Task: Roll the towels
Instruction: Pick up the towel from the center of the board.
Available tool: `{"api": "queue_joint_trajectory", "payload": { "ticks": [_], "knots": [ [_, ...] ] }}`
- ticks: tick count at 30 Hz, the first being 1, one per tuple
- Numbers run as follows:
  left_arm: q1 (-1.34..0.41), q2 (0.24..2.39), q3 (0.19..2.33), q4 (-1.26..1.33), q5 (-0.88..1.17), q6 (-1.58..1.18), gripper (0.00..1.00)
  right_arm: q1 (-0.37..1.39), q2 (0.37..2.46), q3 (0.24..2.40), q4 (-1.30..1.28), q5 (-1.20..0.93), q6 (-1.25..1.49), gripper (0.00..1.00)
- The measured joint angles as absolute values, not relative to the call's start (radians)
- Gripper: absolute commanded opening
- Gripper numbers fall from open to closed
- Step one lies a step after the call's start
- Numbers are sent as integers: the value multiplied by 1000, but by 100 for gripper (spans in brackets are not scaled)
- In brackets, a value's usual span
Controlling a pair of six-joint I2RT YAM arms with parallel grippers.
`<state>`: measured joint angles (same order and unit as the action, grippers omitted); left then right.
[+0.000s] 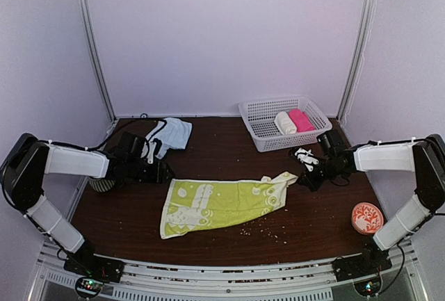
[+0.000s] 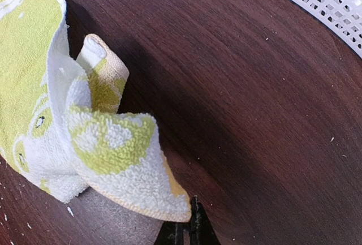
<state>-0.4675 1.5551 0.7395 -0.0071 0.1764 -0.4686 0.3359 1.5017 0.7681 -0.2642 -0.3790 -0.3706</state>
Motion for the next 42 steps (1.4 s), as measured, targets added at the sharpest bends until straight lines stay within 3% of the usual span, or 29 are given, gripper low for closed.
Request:
{"api": "queue_joint_trajectory", "payload": {
  "ticks": [3,7,10,13,16,23,30,33,42],
  "knots": [
    [-396,1523,720,24,234,-483,65,336,1496,768,-264,-377,-371,0],
    [-374,1563,768,31,297,-476,42,336,1496,768,-264,-377,-375,0],
    [-376,1647,838,15,329,-455,43,336,1496,768,-264,-377,-379,0],
    [-381,1706,876,-27,334,-433,52,336,1496,768,-265,-377,-386,0],
    [-395,1726,897,-94,318,-406,52,336,1496,768,-264,-377,-389,0],
    [-458,1797,1012,-221,227,-342,38,336,1496,768,-265,-378,-390,0],
    [-477,1826,1025,-267,177,-319,36,336,1503,768,-265,-378,-393,0],
    [-485,1828,1028,-270,163,-318,25,336,1505,768,-265,-378,-393,0],
    [-497,1848,1044,-266,149,-311,8,336,1519,768,-265,-378,-393,0]
  ]
}}
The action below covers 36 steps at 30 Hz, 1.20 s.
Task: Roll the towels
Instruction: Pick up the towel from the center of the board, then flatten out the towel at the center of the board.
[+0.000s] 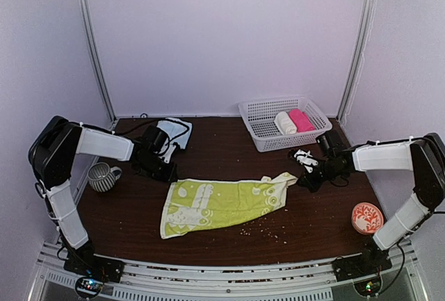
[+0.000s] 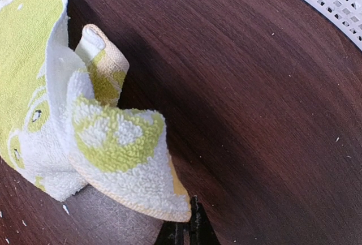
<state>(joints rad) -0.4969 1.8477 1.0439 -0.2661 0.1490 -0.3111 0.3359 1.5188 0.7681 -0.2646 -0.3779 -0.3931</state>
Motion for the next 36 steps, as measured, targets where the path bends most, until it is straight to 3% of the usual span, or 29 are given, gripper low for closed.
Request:
{"api": "queue_joint_trajectory", "payload": {
  "ticks": [3,13,27,36],
  "knots": [
    [-500,1850,1044,-263,150,-311,0,336,1521,768,-265,-378,-393,0],
    [-501,1811,1048,-285,125,-312,0,311,1526,831,-306,-374,-385,0],
    [-498,1299,1149,-221,139,-292,0,181,1356,1359,-554,-366,-421,0],
    [-498,1107,1069,-188,227,-283,0,181,1147,1322,-698,-363,-554,0]
  ]
}}
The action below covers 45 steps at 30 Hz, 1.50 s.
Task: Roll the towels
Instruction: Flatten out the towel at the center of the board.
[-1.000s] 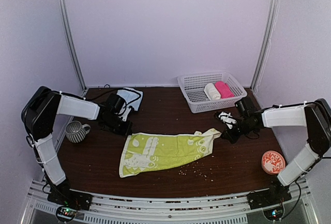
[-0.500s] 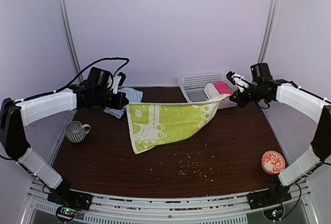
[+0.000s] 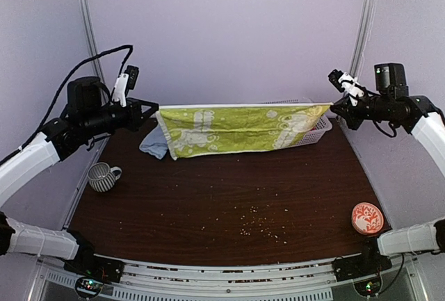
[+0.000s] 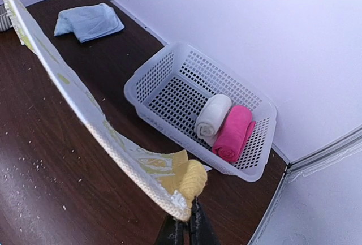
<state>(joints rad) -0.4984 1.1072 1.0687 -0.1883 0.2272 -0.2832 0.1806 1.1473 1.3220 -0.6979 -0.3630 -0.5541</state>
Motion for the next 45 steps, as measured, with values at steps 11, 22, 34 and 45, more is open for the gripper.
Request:
{"api": "queue_joint_trajectory", "payload": {
  "ticks": [11,22,34,45],
  "knots": [
    [-601,790,855,-202,296,-335,0,173,839,1150,-974,-518,-713,0],
    [-611,904,744,-179,155,-398,0,172,904,972,-897,-471,-646,0],
    [-575,1184,1005,-130,83,-339,0,171,1223,1157,-698,-325,-573,0],
    [-577,1046,705,-148,213,-385,0,175,918,828,-757,-377,-770,14]
  ]
}}
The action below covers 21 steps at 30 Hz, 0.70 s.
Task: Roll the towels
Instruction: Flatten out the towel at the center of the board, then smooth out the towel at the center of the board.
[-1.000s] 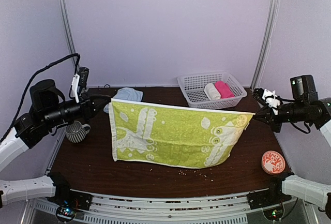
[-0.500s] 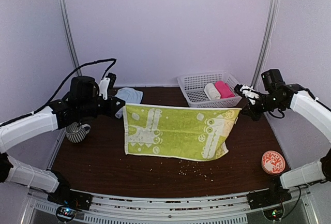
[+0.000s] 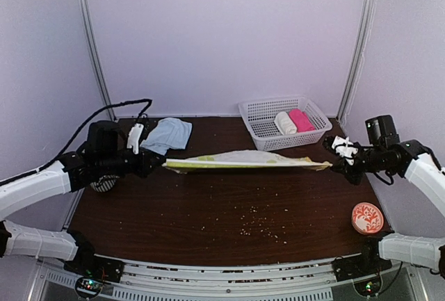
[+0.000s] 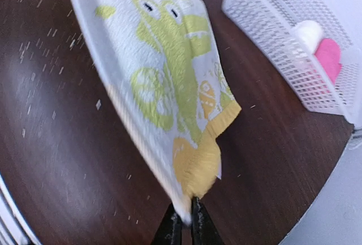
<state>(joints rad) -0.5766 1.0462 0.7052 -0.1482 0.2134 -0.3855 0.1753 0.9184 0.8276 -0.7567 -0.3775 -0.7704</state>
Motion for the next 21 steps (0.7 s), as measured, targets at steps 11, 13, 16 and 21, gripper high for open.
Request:
{"api": "queue_joint_trajectory", "payload": {
  "ticks": [11,13,16,21],
  "knots": [
    [-571,778,601,-355,489,-490,69,185,627,835,-1188,-467,-1146,58],
    [-571,778,651,-391,463,-488,70,185,640,853,-1133,-472,-1091,52],
    [-571,842,734,-438,358,-490,60,185,754,860,-1016,-477,-962,41],
    [-568,1115,820,-451,171,-500,43,186,1071,924,-839,-528,-729,29]
  ]
}}
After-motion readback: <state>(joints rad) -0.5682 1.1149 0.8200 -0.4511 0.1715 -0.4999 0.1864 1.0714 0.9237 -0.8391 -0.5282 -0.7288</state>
